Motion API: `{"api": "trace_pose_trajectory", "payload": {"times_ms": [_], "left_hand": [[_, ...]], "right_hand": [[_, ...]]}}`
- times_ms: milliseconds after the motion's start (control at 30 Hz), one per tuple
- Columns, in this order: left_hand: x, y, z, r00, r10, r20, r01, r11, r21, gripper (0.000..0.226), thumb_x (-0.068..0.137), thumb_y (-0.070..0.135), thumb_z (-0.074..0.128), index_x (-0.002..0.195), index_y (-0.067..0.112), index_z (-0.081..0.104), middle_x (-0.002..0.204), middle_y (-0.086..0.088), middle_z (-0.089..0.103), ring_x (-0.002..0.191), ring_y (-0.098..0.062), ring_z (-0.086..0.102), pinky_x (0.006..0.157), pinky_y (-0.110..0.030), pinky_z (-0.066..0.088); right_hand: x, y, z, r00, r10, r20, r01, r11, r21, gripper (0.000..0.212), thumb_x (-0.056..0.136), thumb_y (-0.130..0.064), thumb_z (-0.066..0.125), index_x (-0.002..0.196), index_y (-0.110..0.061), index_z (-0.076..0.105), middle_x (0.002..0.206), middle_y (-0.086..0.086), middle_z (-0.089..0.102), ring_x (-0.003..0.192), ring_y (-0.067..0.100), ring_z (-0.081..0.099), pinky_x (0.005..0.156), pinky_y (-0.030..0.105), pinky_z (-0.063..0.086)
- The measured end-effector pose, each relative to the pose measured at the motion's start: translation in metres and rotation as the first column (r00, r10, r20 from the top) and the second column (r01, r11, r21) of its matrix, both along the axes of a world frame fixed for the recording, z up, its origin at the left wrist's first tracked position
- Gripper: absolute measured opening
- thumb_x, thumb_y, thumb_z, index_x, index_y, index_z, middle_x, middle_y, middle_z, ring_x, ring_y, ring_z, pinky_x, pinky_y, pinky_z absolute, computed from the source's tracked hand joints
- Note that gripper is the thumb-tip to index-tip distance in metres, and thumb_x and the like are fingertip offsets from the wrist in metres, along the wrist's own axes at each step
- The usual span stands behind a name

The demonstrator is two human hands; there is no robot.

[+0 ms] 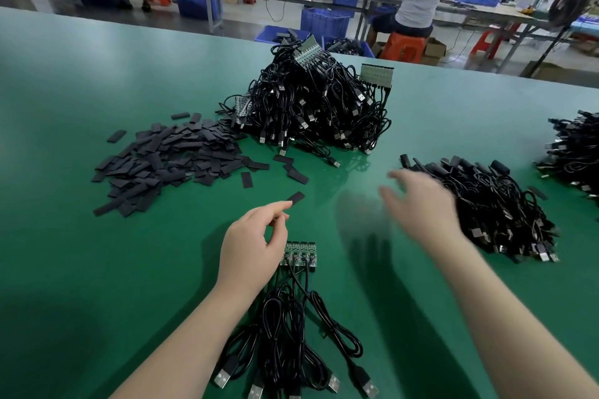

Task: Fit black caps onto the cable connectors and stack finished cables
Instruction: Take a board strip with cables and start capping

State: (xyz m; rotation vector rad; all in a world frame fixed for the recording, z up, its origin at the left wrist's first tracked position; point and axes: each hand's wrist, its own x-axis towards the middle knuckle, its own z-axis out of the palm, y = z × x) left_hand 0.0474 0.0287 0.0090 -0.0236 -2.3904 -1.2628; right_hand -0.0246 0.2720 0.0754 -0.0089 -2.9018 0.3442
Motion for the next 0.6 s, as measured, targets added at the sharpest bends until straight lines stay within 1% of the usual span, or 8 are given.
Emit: {"api": "trace_pose_trajectory", "payload": {"times_ms": [67,133,167,300,400,500,567,600], "left_hand": [[0.000,0.000,0.000,0.999,-0.024,0.037,0.025,1.000,-0.016,0.028,0.094,0.016,0.058,0.117,0.031,0.068,0.101,0.021,0.065,0.079,0.003,0.059,0.060,-0.014,0.046],[-0.001,0.000,-0.001,0.994,-0.048,0.097,0.053,0.997,-0.051,0.029,0.094,0.017,0.058,0.117,0.031,0.068,0.107,0.020,0.065,0.095,0.005,0.057,0.077,-0.022,0.051],[-0.002,0.000,-0.002,0.990,-0.060,0.129,0.069,0.995,-0.068,0.030,0.093,0.018,0.058,0.117,0.031,0.067,0.108,0.019,0.064,0.097,0.004,0.057,0.083,-0.026,0.051],[-0.003,-0.001,-0.006,0.982,-0.095,0.164,0.109,0.991,-0.081,0.031,0.091,0.018,0.059,0.117,0.033,0.068,0.110,0.021,0.061,0.100,0.002,0.056,0.089,-0.030,0.050],[-0.005,0.000,-0.007,0.988,-0.093,0.123,0.095,0.995,-0.006,0.029,0.092,0.024,0.063,0.117,0.035,0.066,0.112,0.022,0.059,0.104,0.003,0.055,0.092,-0.033,0.051],[-0.006,-0.003,-0.003,0.986,-0.102,0.134,0.077,0.980,0.184,0.043,0.082,0.038,0.073,0.119,0.051,0.055,0.111,0.023,0.060,0.102,0.007,0.056,0.087,-0.026,0.051],[-0.004,-0.005,0.000,0.957,-0.216,0.194,0.129,0.916,0.380,0.058,0.073,0.041,0.082,0.119,0.056,0.050,0.109,0.022,0.066,0.102,0.005,0.061,0.086,-0.017,0.049],[-0.004,-0.006,0.001,0.937,-0.278,0.212,0.157,0.877,0.453,0.064,0.070,0.038,0.086,0.121,0.055,0.050,0.108,0.019,0.069,0.101,0.002,0.064,0.084,-0.016,0.050]], "right_hand": [[0.025,-0.041,-0.008,0.951,0.174,0.254,-0.135,0.977,-0.163,0.055,0.089,-0.058,0.058,0.132,-0.025,0.058,0.122,0.003,0.063,0.114,0.024,0.058,0.099,0.039,0.047],[0.046,-0.071,-0.020,0.866,0.275,0.418,-0.225,0.960,-0.166,0.063,0.082,-0.066,0.061,0.132,-0.027,0.057,0.123,0.004,0.056,0.117,0.023,0.053,0.100,0.038,0.047],[0.053,-0.081,-0.026,0.854,0.285,0.434,-0.241,0.958,-0.155,0.063,0.081,-0.066,0.063,0.130,-0.027,0.057,0.123,0.004,0.053,0.118,0.024,0.050,0.099,0.038,0.046],[0.056,-0.092,-0.038,0.868,0.295,0.400,-0.186,0.939,-0.288,0.054,0.080,-0.053,0.073,0.120,-0.021,0.057,0.116,0.000,0.054,0.112,0.020,0.052,0.091,0.032,0.046],[0.052,-0.090,-0.040,0.903,0.303,0.306,-0.136,0.874,-0.466,0.036,0.074,-0.042,0.083,0.094,-0.026,0.058,0.090,-0.010,0.060,0.085,0.009,0.056,0.067,0.018,0.042],[0.053,-0.087,-0.045,0.942,0.284,0.181,-0.058,0.667,-0.743,0.027,0.072,-0.027,0.087,0.078,-0.028,0.061,0.070,-0.012,0.060,0.063,0.005,0.054,0.062,0.018,0.045],[0.055,-0.085,-0.050,0.963,0.249,0.097,-0.047,0.517,-0.855,0.022,0.074,-0.018,0.085,0.080,-0.026,0.065,0.065,-0.013,0.058,0.061,0.005,0.053,0.061,0.020,0.047],[0.056,-0.084,-0.051,0.968,0.239,0.076,-0.040,0.445,-0.894,0.021,0.075,-0.015,0.084,0.082,-0.025,0.067,0.065,-0.013,0.059,0.062,0.006,0.054,0.062,0.020,0.048]]}}
